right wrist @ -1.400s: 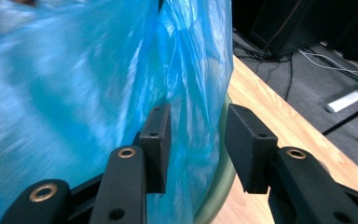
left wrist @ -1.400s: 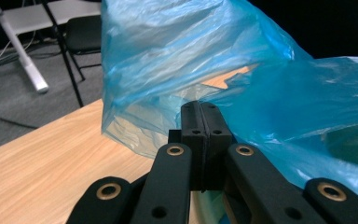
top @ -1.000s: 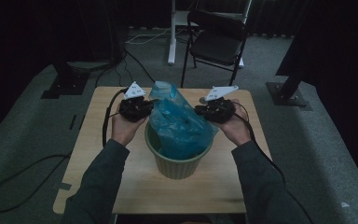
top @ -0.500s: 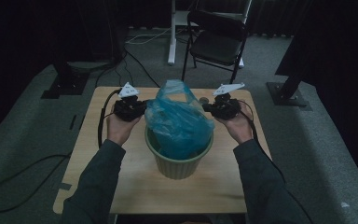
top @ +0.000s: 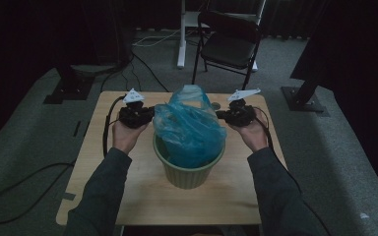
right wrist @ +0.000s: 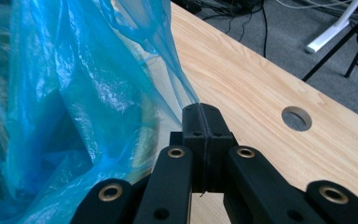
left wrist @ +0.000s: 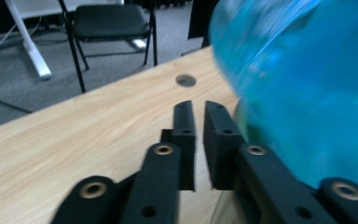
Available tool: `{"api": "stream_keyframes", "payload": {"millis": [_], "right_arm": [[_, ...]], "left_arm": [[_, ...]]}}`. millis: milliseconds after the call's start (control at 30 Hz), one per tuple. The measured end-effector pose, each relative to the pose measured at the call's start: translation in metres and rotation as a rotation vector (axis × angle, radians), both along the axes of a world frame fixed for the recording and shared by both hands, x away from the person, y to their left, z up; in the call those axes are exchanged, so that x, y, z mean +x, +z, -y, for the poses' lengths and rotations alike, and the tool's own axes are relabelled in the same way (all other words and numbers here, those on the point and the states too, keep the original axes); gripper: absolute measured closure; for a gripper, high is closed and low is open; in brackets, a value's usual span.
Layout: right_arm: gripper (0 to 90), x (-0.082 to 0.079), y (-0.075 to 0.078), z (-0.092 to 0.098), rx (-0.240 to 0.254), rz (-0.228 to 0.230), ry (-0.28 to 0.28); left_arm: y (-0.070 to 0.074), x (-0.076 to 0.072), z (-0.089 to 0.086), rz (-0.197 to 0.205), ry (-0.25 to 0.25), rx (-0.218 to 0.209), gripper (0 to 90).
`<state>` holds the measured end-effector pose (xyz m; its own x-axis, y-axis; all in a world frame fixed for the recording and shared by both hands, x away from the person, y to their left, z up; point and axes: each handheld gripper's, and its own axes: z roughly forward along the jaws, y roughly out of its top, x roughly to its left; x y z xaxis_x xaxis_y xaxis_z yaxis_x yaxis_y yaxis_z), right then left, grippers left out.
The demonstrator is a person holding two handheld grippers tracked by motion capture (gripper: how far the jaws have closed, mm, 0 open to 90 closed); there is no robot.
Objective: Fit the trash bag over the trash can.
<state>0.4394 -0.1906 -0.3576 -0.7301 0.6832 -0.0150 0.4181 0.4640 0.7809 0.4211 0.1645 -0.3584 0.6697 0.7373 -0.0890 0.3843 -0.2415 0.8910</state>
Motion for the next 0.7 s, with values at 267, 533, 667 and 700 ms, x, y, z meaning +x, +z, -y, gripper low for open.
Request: {"api": "stream_keyframes", "payload": {"millis": [267,533,667,700], "right_arm": [[90.0,-0.005,0.005,-0.003,0.006,0.018,0.021],[90.0,-0.007,0.007,-0.005,0.008,0.035,0.037],[90.0,-0.007,0.009,-0.004,0.020,0.046,0.042],[90.0,-0.007,0.010,-0.003,0.022,0.048,0.042]], "left_arm": [[0.011,-0.010,0.010,0.026,-0.093,-0.066,60.8],[0.009,-0.011,0.030,0.010,-0.143,-0.041,46.3],[0.006,-0.011,0.038,0.002,-0.142,0.007,45.3],[0.006,-0.011,0.040,0.001,-0.135,0.023,53.2]]}}
